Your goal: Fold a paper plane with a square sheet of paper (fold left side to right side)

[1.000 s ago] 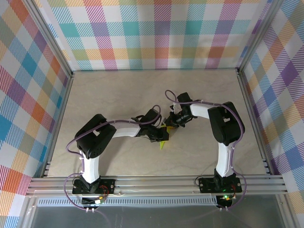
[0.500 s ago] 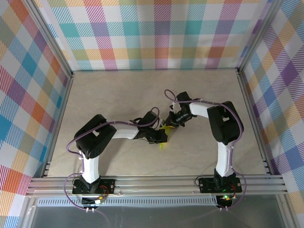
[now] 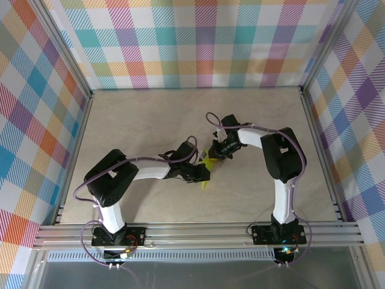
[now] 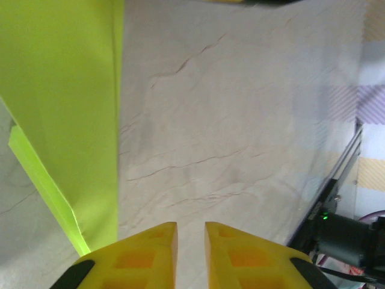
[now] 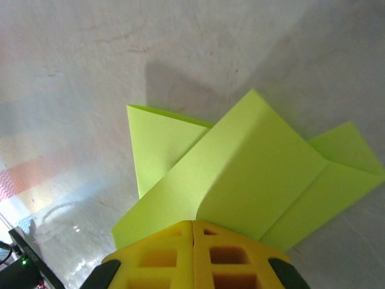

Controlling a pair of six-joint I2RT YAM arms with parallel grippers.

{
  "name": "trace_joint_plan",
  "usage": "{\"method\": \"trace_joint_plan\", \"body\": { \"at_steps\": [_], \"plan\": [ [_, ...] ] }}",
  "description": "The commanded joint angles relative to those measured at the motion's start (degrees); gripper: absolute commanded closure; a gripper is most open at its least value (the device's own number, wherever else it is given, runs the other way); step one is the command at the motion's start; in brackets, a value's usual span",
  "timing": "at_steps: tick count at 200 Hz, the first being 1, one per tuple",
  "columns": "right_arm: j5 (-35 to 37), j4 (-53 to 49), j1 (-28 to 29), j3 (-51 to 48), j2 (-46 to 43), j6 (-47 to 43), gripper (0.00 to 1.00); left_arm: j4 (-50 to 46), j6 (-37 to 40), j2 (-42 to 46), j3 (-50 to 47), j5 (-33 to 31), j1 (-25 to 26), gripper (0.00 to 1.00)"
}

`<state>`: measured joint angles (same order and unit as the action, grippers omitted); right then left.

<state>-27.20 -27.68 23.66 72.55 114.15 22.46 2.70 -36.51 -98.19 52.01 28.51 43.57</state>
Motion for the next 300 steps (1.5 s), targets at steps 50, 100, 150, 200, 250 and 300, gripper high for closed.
{"method": "trace_joint_plan", "body": {
  "at_steps": [50,100,150,200,250,300],
  "plan": [
    [9.2,-3.9,1.8,-4.1,-13.5,0.7,0.7,-3.2,4.3,16.8,-6.3,-15.2,-4.5,0.54],
    [22.9,-9.3,11.7,-3.6,-15.4,3.9,0.52,-1.4,2.7,25.4,-13.6,-27.9,-6.0,0.39],
    [33.0,-15.4,18.8,4.6,-6.5,4.0,0.41,-0.4,2.1,31.9,-18.9,-32.5,-7.0,0.33],
    [39.9,-19.2,20.5,11.0,0.0,2.6,0.39,-2.4,2.6,35.7,-20.7,-34.3,-7.3,0.31],
    [40.9,-19.8,20.5,11.3,1.0,2.7,0.58,-5.5,4.2,38.5,-19.9,-35.8,-7.4,0.3],
    [41.4,-19.3,20.2,8.9,-3.3,3.3,0.88,-9.0,6.6,41.5,-17.4,-36.9,-7.4,0.27]
  ]
}}
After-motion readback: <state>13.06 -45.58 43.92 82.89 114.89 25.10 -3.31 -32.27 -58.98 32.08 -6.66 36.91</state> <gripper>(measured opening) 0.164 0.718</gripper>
